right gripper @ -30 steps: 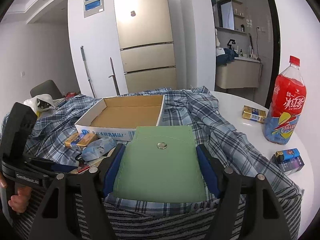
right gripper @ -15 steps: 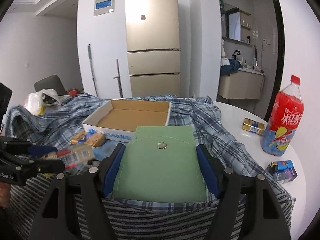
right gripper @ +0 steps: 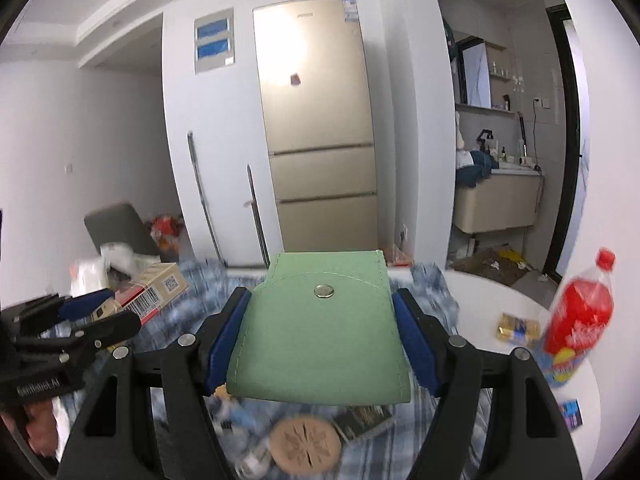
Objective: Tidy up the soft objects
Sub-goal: 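Carry both items over the white box and release them inside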
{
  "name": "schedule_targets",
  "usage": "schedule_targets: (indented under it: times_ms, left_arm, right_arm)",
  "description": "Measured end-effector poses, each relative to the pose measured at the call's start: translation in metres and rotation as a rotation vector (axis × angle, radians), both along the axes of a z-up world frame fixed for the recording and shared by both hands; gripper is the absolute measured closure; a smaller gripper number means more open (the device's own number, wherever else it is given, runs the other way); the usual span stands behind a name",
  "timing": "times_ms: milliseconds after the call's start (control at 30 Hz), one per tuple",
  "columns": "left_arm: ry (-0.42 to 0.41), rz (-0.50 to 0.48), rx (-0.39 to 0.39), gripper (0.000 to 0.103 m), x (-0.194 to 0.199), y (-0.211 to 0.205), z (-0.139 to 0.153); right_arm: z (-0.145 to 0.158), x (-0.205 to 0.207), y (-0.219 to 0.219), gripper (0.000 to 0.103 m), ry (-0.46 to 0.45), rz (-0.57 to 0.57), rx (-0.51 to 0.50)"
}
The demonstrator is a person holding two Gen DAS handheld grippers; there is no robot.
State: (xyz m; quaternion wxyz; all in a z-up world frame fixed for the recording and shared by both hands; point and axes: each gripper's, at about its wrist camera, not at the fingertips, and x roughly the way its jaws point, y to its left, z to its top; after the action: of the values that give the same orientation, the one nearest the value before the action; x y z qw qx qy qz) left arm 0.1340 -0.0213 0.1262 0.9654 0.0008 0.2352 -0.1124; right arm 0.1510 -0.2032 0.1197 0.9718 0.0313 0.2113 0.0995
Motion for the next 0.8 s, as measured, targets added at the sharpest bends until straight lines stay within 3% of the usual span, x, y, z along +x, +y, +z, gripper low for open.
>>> schedule_targets:
  times_ms: [167, 300, 400, 533, 800]
  left_arm:
    - [-0.045, 0.045, -0.007, 0.044, 0.027, 0.0, 0.029]
    - [-0.04, 0.07, 0.029, 0.044, 0.061, -0.003, 0.039]
    - [-0.036, 0.084, 0.002, 0.044, 0.077, 0.002, 0.04]
    - [-0.007, 0.084, -0.022, 0.044, 0.093, 0.009, 0.026]
    - [0.078, 0.086, 0.0, 0.044, 0.125, 0.01, -0.013]
  right_arm:
    - [0.031, 0.025, 0.016, 0.032, -0.075, -0.002, -0.006]
    - [0.04, 0.052, 0.024, 0.032, -0.039, -0.001, 0.018]
    - [0.043, 0.067, 0.026, 0.032, -0.038, -0.005, 0.042]
    - [0.031, 0.075, 0.022, 0.032, -0.03, -0.022, 0.066]
    - [-0.015, 0.107, 0.022, 0.032, 0.093, -0.013, 0.06]
